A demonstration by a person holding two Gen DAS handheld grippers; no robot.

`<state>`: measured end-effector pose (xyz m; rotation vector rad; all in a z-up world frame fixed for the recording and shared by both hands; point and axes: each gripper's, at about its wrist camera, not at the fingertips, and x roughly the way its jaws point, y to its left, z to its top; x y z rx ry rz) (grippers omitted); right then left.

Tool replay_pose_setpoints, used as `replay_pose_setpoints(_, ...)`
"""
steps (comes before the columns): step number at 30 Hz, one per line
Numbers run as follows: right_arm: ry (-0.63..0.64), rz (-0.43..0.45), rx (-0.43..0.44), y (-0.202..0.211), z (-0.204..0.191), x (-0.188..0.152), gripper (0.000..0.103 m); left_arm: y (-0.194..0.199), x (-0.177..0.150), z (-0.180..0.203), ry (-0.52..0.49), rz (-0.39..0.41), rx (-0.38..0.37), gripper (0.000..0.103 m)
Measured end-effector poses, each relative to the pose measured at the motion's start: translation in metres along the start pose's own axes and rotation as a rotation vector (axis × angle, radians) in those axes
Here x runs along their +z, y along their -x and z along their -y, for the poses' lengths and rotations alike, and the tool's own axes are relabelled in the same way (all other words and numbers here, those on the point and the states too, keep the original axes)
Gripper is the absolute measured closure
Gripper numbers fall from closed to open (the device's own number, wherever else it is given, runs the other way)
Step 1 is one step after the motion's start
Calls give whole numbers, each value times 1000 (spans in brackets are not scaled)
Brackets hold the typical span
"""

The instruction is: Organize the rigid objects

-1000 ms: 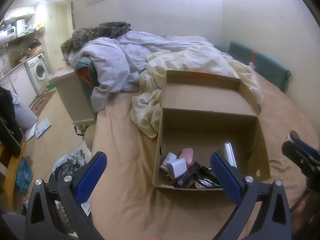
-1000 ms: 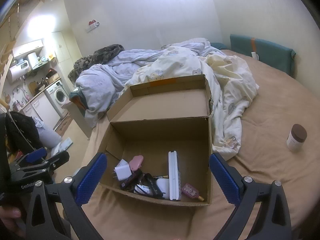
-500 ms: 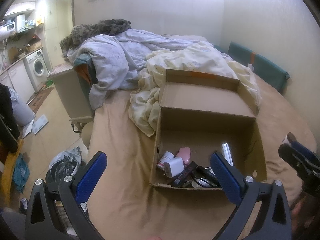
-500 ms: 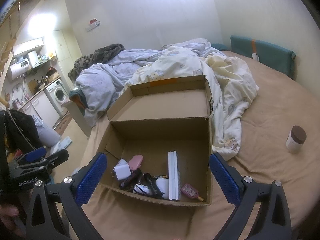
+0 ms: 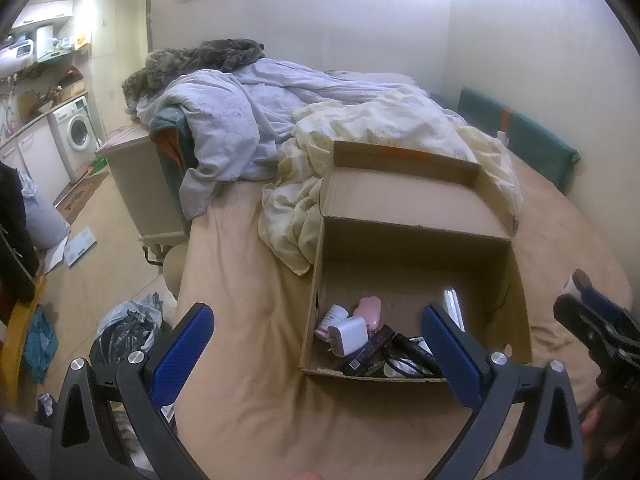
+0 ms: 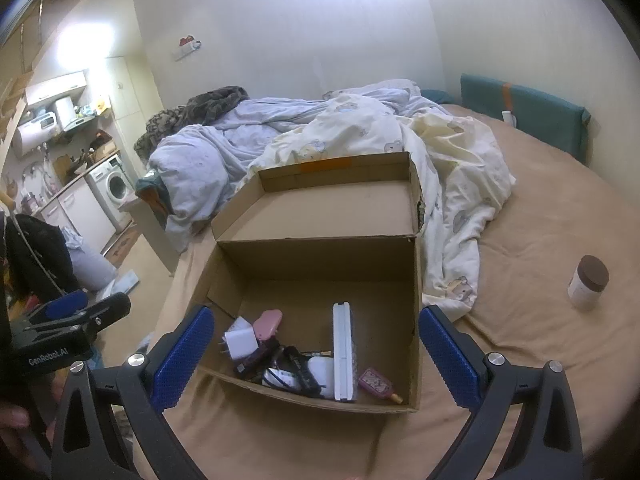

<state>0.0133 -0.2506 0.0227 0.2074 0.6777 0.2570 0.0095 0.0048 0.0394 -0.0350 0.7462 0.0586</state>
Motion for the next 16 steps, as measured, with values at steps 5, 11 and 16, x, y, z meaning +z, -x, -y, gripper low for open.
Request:
replay_pose_setpoints(5, 4, 0, -2, 0, -3, 0, 0, 0, 0, 0, 2, 0, 0, 0)
replay_pose_setpoints(11, 10, 0, 3, 0, -1, 0, 0, -1, 0, -1, 13, -12, -2, 0)
replay_pose_setpoints(16, 15, 1, 7, 0, 3, 1, 0, 0, -1, 3, 9, -7, -4, 0)
